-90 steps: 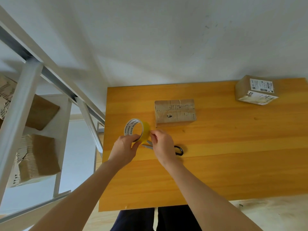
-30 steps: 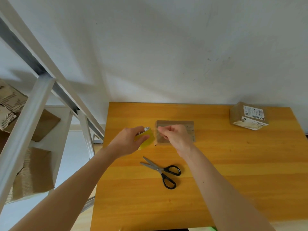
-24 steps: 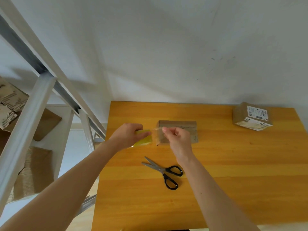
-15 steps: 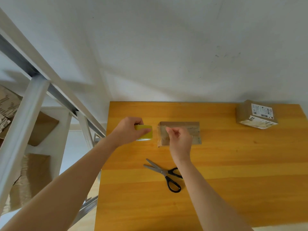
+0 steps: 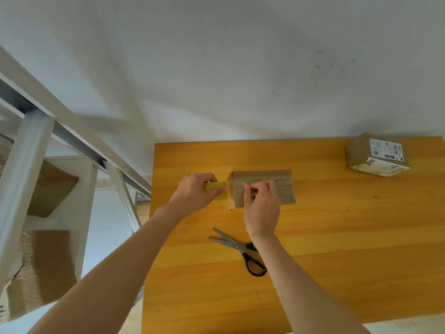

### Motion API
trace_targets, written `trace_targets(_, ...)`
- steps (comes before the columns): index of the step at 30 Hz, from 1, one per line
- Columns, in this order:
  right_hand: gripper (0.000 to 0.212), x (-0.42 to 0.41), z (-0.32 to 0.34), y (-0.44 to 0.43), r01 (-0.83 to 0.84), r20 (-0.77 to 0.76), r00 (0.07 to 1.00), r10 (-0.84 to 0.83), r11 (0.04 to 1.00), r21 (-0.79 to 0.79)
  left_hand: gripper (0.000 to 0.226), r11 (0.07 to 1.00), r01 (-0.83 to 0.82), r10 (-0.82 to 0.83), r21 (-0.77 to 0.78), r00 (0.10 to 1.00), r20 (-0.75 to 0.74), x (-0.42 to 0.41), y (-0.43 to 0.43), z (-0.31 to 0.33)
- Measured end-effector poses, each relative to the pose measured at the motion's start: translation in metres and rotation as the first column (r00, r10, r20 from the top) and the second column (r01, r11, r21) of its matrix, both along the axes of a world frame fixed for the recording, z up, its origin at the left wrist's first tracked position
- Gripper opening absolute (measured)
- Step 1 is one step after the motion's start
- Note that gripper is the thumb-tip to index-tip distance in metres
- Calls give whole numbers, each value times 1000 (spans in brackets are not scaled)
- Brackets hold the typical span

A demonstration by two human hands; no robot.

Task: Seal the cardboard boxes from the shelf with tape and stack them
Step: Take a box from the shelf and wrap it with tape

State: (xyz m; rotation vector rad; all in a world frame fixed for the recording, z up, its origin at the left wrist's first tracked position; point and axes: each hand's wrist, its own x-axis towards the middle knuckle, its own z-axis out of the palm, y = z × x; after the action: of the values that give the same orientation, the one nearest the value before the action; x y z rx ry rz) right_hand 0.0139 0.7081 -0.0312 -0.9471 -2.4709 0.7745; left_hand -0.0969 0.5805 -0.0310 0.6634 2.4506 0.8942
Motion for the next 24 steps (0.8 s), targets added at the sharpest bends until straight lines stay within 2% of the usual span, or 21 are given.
trace_targets(1, 17, 0, 0, 1, 10, 2, 1000, -10, 1000, -3, 28, 1000, -7, 7, 3, 1000, 3, 0, 0, -1)
trace_targets(4, 53, -2, 0, 7, 85, -44, 995, -94, 982, -167, 28, 999, -37, 36, 30, 999, 40, 1, 1, -4)
trace_targets(5, 56, -1, 0, 8, 64, -63, 995, -76, 984, -168, 27, 999, -40, 38, 34, 998, 48, 1, 2, -5)
trace_targets(7, 47, 3, 0, 7, -43, -54, 998, 42, 999, -14, 27, 999, -26, 24, 30, 998, 56, 2, 5, -7)
trace_targets(8, 47, 5, -2, 6, -130, 5, 992, 130, 986, 101, 28, 999, -18, 16, 29, 998, 59, 3, 7, -8)
trace_targets(9, 53, 6, -3, 6, -265, 105, 963, 249, 947, 182, 28, 999, -14, 12, 34, 998, 58, 3, 8, -8)
trace_targets(11, 73, 7, -9, 9, -573, 364, 793, 488, 801, 174, 29, 999, -21, 18, 45, 998, 56, 2, 9, -10)
trace_targets(13, 93, 7, -17, 16, -699, 535, 646, 544, 704, 128, 34, 999, -22, 20, 36, 998, 54, 2, 9, -12)
trace_targets(17, 109, 2, -18, 16, -696, 639, 606, 473, 704, 139, 51, 1000, -23, 23, -8, 999, 36, 3, 9, -12)
trace_targets(21, 101, -6, -10, 16, -676, 638, 632, 439, 715, 177, 50, 998, 63, -61, -25, 994, 85, 8, 4, -7)
trace_targets(24, 96, -13, -2, 16, -667, 631, 641, 437, 724, 175, 62, 987, 149, -144, -61, 986, 80, 13, -5, -7)
